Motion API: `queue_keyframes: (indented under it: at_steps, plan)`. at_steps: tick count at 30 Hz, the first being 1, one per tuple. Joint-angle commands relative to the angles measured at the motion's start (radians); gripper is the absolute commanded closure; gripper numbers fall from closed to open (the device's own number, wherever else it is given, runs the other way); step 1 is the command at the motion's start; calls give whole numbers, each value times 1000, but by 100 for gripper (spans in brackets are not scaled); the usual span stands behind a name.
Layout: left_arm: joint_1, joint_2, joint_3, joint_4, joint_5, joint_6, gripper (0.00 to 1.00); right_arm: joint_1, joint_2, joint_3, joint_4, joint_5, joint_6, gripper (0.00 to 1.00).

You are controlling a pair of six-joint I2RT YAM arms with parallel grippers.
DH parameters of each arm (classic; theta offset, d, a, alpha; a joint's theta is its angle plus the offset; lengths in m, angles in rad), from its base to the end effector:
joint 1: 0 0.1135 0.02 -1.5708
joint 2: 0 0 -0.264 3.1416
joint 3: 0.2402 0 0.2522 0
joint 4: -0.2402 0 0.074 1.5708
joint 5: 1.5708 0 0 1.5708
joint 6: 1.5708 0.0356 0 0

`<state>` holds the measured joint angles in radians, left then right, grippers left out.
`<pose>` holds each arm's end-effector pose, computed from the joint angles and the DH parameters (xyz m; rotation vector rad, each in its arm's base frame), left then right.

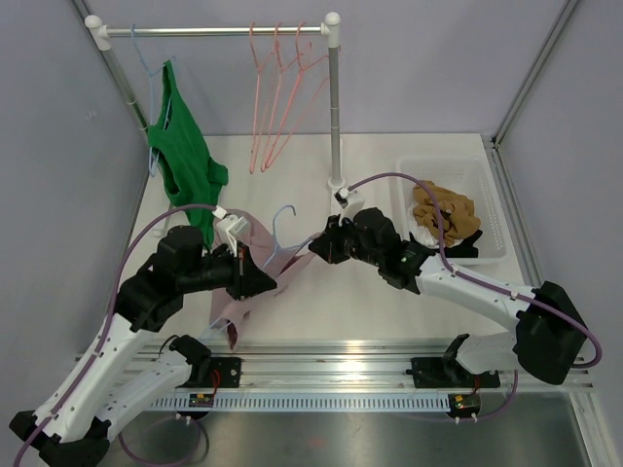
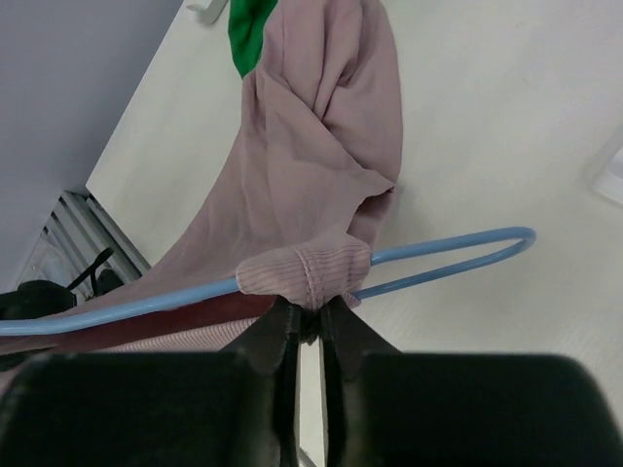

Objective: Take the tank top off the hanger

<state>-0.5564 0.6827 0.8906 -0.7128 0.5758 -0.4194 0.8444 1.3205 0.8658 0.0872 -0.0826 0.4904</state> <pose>0.1030 -0.0869 0.3391 0.5280 2.1442 -1.1705 0.1992 0.2286 0.2763 -0.4206 2.0191 0.9430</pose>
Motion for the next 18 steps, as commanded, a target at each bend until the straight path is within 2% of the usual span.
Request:
queue_keyframes:
  at_steps: [1,2,6,9,14,18]
  plan:
    - [-7,0,44,20,-76,11,100,7,-20,48,-38,122,-39,94]
    - [-7,6,45,12,-86,17,100,5,-33,47,-68,148,-55,100]
    - [-7,6,28,9,-99,22,100,5,-59,44,-159,312,-76,100]
    - [-8,3,11,29,-50,18,100,-25,-55,74,-251,410,-98,100]
    - [-31,8,-7,32,-14,27,100,-198,-58,108,-349,419,-78,100]
    - [-39,-20,-22,116,88,5,100,-290,-43,104,-354,363,-98,100]
